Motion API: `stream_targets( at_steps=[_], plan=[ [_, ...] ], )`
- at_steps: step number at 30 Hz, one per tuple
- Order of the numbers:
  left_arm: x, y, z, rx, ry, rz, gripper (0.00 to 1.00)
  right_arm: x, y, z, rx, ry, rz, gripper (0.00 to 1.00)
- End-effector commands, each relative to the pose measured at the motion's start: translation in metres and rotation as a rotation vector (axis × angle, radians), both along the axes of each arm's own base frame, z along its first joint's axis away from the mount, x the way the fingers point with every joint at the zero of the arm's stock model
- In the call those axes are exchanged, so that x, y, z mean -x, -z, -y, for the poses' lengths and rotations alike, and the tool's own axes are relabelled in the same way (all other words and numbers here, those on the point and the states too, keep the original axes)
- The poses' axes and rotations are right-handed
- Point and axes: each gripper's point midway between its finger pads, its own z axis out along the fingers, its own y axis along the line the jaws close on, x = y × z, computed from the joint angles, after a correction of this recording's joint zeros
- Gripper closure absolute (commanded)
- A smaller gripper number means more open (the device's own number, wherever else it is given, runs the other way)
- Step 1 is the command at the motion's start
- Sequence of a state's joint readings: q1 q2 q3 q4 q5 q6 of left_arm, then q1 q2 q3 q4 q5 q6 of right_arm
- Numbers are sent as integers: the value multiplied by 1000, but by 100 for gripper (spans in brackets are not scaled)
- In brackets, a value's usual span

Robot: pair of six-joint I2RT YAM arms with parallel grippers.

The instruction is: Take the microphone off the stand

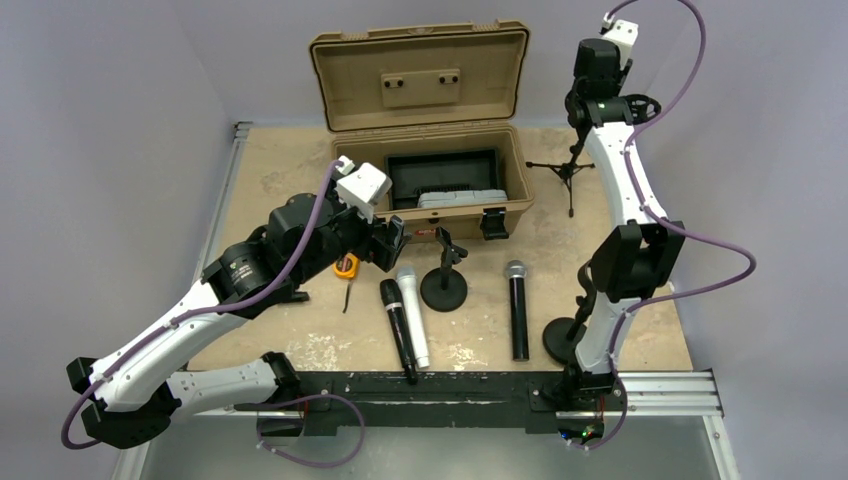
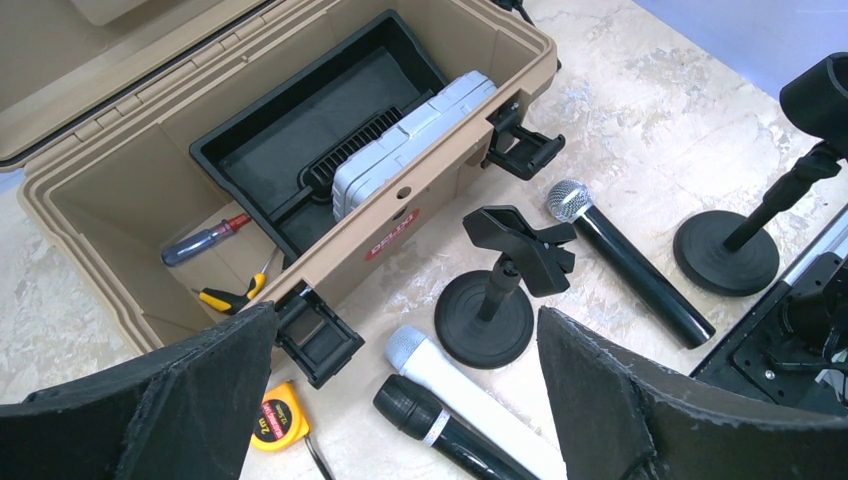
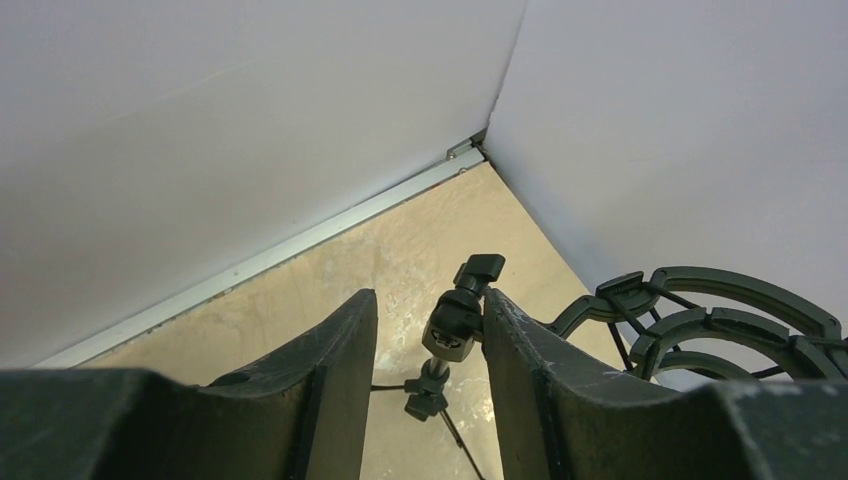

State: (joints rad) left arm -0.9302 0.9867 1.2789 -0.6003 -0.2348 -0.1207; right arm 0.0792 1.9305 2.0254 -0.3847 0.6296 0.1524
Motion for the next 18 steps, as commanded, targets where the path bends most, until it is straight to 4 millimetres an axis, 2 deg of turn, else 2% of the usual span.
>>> stream_targets(
  at_steps=[1,7,14,18],
  plan=[
    [0,-12,3,43,4,12,2,1,24,-5,1,-7,-61,60],
    [0,-13,4,45,5,11,2,3,47,-14,-28,-53,-88,61],
    [0,-11,4,40,4,8,2,9,100,-26,-76,-110,-158,63],
    [0,-12,4,43,7,8,2,11,120,-29,-86,-120,-181,63]
  ],
)
